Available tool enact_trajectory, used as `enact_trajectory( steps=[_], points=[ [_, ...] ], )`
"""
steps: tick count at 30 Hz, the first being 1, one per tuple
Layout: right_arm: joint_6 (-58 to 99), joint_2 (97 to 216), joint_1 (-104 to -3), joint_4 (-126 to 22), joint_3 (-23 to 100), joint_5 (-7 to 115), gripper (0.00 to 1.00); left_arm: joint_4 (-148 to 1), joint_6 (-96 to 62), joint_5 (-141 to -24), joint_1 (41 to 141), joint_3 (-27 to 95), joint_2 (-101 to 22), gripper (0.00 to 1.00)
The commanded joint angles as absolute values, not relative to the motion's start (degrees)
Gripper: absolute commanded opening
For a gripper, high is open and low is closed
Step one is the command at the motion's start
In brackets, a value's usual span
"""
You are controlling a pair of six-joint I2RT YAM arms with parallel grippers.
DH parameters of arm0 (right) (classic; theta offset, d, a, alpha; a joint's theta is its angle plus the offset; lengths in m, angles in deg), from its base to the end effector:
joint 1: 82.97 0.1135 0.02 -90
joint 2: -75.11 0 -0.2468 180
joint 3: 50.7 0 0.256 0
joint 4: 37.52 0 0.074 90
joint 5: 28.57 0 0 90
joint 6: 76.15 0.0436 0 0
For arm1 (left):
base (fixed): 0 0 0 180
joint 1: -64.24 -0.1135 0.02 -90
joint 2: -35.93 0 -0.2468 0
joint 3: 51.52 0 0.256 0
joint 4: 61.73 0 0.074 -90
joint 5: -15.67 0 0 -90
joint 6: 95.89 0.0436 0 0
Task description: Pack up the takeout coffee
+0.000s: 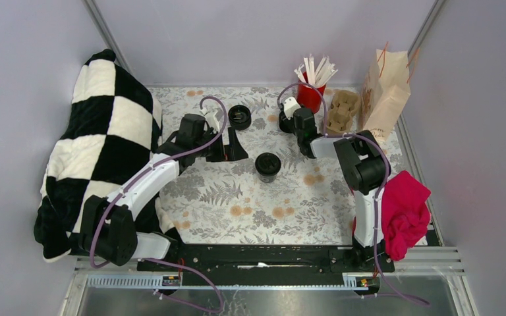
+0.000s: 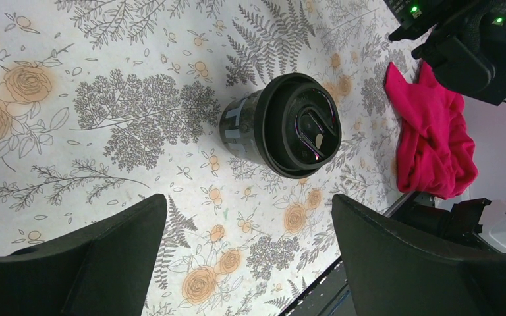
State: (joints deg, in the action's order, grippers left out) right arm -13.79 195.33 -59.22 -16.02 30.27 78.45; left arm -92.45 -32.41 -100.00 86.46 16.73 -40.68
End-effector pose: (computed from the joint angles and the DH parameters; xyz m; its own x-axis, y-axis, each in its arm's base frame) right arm 0.4195 0.1706 0.1295 -0.1869 -0.5669 -0.8023 -0.2446 0.8178 -0.5209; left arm 0.2744 -0.1325 0.2449 -0.8134 -0.1025 -0.5727 0.3229 0.7392 -0.5910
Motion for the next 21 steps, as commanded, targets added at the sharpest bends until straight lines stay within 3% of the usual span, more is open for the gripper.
enact_trajectory(
  steps=[1, 5, 9, 12, 16, 21],
  points=[
    [-15.9, 195.9, -58.2, -5.8, 30.9, 79.6, 0.5, -89.2, -31.7, -102.0, 85.1, 16.3, -39.5, 0.99],
    [-9.7, 194.3, -57.9, -11.8, 33.5, 81.1, 0.37, -88.8, -32.0, -102.9, 84.3, 16.0, -39.6, 0.99],
    [-3.0, 192.7, -57.6, -19.3, 36.2, 80.1, 0.11, -88.2, -32.5, -104.0, 83.6, 15.8, -39.2, 0.99],
    [2.9, 191.2, -57.3, -29.0, 39.7, 79.5, 0.02, -88.0, -32.6, -104.1, 83.5, 15.5, -38.7, 0.99],
    [16.0, 190.0, -57.0, -53.7, 51.0, 78.9, 0.0, -87.6, -32.8, -104.2, 83.2, 15.1, -38.1, 0.99],
    [27.3, 196.7, -57.1, -86.8, 75.7, 77.4, 0.0, -85.8, -33.9, -106.7, 82.3, 14.4, -38.1, 0.99]
  ],
)
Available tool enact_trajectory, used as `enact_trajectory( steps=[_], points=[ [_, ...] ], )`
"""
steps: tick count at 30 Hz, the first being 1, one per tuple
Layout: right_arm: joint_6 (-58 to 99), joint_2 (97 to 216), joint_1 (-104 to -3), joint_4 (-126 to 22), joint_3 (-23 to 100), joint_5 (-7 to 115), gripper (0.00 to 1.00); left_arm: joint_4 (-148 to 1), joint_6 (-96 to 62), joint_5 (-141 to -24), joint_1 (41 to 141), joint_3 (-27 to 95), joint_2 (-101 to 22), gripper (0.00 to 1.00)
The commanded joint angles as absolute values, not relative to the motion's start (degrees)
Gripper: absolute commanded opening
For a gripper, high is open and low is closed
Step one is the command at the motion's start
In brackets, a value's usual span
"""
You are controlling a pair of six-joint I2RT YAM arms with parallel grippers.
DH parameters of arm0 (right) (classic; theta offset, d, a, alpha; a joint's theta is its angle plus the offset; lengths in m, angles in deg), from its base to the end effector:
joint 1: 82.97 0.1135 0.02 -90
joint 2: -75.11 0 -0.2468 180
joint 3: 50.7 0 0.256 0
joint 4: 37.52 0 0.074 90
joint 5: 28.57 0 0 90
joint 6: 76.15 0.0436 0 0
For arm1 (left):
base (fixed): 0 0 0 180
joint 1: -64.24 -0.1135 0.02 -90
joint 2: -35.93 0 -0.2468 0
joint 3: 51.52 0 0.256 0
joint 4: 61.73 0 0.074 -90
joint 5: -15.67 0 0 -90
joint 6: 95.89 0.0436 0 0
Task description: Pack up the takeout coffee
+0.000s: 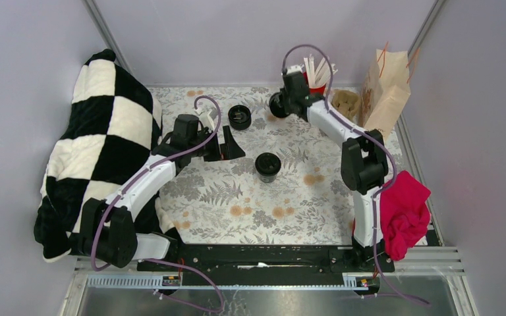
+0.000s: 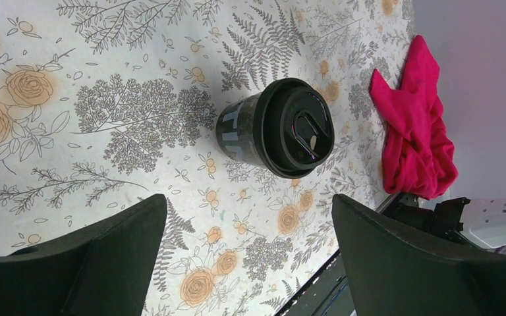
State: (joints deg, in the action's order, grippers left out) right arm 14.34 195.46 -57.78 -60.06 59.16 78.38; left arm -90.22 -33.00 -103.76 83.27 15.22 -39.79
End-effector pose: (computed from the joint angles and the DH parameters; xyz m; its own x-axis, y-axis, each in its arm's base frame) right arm 0.4519 0.1985 0.2168 -0.4948 -0.2237 -0.8397 -0.1817 0.9716 -0.1517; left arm 0.2774 -0.1184 0.2446 -0.8093 -0.1407 -0.5703 0.3189 0.7101 -0.6278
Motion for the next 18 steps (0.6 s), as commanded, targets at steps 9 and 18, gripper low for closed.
enact_trajectory(
  steps=[9, 18],
  points=[
    [33.2, 209.0, -59.4, -114.5, 107.5, 68.7, 0.0, -85.1, -34.4, -107.3, 82.2, 13.3, -37.5, 0.99],
    [29.5, 207.7, -59.7, -100.5, 97.2, 67.2, 0.0, -84.4, -34.7, -107.5, 82.3, 12.7, -37.4, 0.99]
  ],
)
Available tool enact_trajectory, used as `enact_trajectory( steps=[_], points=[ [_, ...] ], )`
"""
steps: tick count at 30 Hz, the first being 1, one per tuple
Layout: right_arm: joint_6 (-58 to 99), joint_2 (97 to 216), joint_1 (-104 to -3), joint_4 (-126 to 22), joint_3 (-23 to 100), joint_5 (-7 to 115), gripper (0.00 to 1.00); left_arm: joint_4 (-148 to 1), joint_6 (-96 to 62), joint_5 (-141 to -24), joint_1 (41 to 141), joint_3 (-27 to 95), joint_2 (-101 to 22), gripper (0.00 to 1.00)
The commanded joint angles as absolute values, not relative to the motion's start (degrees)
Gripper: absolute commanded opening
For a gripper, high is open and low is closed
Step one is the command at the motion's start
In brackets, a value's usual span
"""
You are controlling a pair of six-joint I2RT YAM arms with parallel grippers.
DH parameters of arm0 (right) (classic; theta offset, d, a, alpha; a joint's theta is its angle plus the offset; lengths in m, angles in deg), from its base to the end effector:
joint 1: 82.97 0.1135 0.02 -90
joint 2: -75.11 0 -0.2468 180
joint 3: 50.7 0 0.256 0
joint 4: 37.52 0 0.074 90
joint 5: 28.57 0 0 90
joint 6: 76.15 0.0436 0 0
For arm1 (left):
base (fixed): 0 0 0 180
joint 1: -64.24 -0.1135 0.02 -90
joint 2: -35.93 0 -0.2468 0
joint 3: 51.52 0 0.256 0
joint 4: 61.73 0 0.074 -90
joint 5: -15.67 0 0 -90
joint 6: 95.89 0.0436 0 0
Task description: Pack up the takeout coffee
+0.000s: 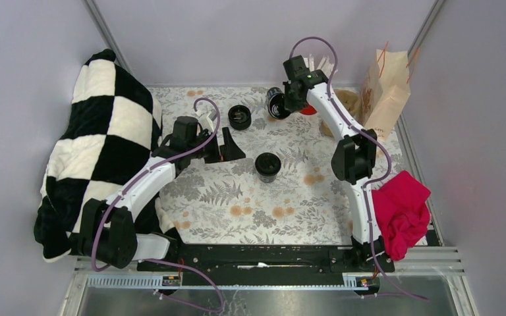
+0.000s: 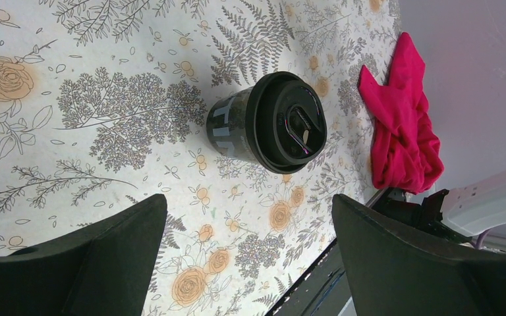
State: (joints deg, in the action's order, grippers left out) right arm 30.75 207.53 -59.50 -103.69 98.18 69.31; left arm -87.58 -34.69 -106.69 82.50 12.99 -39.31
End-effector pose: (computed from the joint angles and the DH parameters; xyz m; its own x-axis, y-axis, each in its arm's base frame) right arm 0.4681 0.1967 0.2788 -0.7605 -0.0163 -0.6491 -0.0963 0.9915 0.0879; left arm 0.2753 -0.1154 0.2384 -0.8201 -0.1579 -0.5500 0.3170 0.6749 -0.6664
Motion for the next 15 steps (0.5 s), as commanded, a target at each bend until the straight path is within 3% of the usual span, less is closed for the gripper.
enact_trajectory(
  steps=[1, 9, 15],
  points=[
    [29.0, 207.3, -59.7, -99.5, 96.0, 67.3, 0.0, -84.5, -34.7, -107.2, 82.2, 12.6, -37.4, 0.99],
    [25.5, 192.3, -60.6, -68.9, 62.9, 67.5, 0.0, -80.1, -37.2, -105.8, 82.3, 13.4, -39.9, 0.99],
    [25.2, 185.3, -63.5, -55.2, 46.8, 64.7, 0.0, -73.7, -42.8, -102.8, 82.5, 19.6, -46.7, 0.99]
  ],
)
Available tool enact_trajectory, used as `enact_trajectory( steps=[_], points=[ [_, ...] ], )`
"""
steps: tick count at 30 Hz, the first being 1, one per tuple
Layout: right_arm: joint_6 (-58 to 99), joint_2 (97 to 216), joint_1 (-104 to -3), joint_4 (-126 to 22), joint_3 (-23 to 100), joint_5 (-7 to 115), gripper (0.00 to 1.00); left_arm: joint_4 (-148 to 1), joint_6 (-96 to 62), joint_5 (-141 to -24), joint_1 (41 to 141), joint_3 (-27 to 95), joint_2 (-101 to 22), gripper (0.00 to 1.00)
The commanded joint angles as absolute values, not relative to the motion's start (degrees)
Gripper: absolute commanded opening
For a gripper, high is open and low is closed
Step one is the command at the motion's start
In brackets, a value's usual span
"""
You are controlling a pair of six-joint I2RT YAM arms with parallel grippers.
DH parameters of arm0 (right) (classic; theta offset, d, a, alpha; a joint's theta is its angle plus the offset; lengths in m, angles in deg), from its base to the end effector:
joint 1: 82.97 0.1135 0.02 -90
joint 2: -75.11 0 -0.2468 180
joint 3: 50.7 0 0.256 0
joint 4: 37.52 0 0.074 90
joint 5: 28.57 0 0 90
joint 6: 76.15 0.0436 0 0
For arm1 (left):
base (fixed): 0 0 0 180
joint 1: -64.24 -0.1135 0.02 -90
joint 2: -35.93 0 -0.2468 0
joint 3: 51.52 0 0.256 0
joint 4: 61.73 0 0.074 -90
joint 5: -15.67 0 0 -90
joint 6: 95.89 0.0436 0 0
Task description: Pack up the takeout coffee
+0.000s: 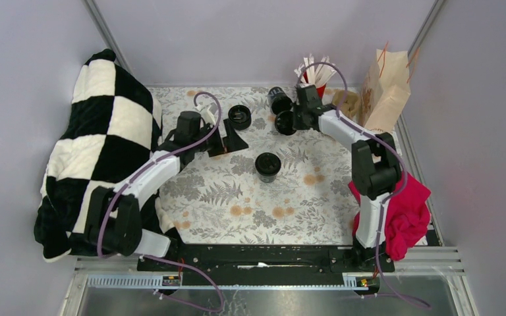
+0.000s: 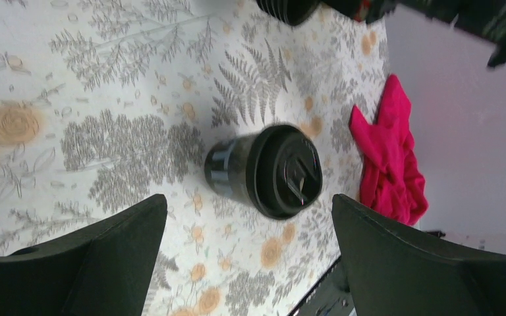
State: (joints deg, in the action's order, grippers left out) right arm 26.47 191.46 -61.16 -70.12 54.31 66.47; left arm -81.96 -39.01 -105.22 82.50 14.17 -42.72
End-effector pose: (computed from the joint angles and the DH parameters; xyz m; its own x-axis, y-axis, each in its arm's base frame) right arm 0.4332 0.1692 0.2028 -0.6967 -0.0444 -0.7160 -0.1631 0.9817 0.0978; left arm 0.2913 -0.1197 0.2371 -0.8052 -0.2281 -0.5473 0.2829 0.6635 -0.6926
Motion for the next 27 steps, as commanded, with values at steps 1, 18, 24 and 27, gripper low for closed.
enact_trajectory(
  steps=[1, 18, 24, 27],
  points=[
    [25.0, 184.3, -63.9, -52.7, 44.5, 64.3, 0.0, -71.9, -42.8, -101.7, 82.8, 20.7, -47.9, 0.99],
    [20.0, 190.5, -68.4, -20.3, 34.7, 55.9, 0.0, -53.1, -36.9, -98.7, 85.8, 42.3, -76.1, 0.94],
    [19.5, 193.7, -68.6, -19.1, 37.3, 56.9, 0.0, -52.3, -31.3, -100.6, 85.8, 52.6, -87.2, 0.94],
    [19.2, 194.1, -68.7, -18.4, 37.2, 56.8, 0.0, -52.0, -31.5, -102.2, 85.7, 58.8, -92.4, 0.94]
  ],
)
